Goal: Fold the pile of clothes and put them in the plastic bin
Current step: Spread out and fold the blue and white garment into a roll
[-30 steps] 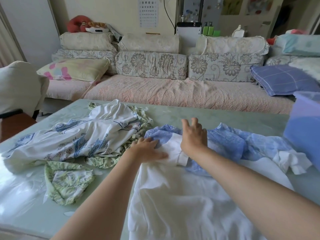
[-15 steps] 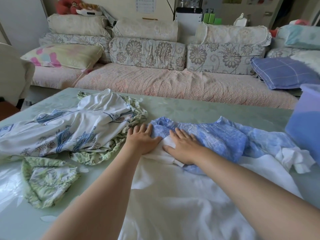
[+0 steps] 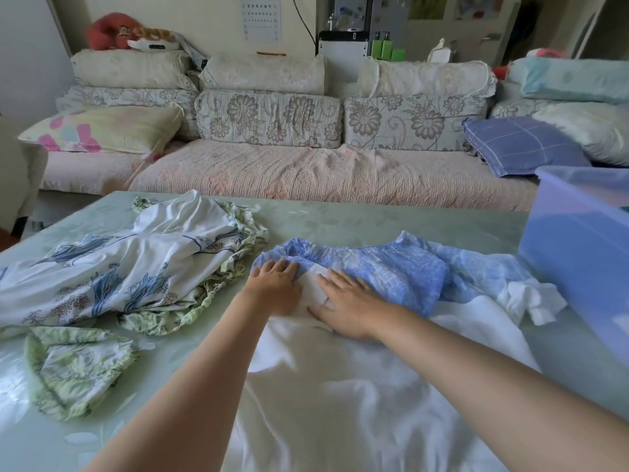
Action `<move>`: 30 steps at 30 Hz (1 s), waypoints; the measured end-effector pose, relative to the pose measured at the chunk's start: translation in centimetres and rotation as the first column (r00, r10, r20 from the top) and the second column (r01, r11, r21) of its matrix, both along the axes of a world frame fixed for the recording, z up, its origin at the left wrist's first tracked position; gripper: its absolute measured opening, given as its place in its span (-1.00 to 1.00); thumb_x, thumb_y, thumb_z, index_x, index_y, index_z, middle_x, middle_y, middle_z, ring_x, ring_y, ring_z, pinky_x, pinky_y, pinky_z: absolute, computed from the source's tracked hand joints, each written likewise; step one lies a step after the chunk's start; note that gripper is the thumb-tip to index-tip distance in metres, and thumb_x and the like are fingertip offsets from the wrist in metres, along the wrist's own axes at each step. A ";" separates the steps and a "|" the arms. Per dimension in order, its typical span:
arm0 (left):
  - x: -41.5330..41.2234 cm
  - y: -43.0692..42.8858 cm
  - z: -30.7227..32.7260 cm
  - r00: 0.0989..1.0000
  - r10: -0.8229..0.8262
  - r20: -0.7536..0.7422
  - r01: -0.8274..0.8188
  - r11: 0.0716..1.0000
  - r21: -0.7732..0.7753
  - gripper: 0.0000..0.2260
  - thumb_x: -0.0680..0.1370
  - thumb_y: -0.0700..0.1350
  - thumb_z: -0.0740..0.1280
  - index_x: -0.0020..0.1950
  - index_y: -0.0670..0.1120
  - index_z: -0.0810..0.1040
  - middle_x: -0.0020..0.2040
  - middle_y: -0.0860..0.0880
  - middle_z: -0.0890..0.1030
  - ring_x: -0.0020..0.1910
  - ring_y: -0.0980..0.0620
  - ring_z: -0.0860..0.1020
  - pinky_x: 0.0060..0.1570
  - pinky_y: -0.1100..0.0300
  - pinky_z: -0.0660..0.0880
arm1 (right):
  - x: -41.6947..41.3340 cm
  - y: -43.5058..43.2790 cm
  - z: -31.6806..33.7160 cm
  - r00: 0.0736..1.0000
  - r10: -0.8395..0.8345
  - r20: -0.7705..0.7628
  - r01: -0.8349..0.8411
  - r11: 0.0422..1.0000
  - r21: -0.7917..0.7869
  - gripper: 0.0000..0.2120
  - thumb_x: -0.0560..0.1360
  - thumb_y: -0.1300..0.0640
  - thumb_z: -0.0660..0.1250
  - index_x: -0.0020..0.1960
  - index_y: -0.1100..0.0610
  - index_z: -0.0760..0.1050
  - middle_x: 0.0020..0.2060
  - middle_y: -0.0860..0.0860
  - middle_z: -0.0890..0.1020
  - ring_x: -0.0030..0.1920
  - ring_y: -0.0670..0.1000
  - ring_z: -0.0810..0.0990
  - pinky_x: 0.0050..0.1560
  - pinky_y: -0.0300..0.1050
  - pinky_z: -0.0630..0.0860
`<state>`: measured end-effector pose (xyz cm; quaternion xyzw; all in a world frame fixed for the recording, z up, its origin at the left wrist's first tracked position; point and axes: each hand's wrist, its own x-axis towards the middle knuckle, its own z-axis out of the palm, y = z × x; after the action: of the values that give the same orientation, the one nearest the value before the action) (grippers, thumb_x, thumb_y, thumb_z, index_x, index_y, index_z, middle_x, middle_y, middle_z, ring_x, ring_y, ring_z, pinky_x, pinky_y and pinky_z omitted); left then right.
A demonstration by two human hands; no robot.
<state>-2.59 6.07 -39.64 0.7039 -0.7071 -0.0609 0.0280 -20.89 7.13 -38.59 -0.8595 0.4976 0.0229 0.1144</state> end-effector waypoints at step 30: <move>-26.0 0.4 1.2 0.902 -0.427 0.066 0.410 0.893 0.185 -0.37 0.60 0.30 0.06 0.59 0.18 -0.11 0.61 0.02 -0.16 0.58 -0.04 -0.16 0.49 -0.11 -0.06 | -28.1 -0.4 1.7 0.788 -0.605 -0.114 0.536 0.766 -0.356 -0.48 0.46 0.03 0.30 0.39 0.08 0.33 0.30 0.09 0.48 0.32 0.14 0.41 0.21 -0.03 0.41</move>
<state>-28.60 6.51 -38.43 0.5371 -0.8350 -0.0872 -0.0822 -48.95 6.74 -36.88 -0.6647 0.7434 0.0058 -0.0742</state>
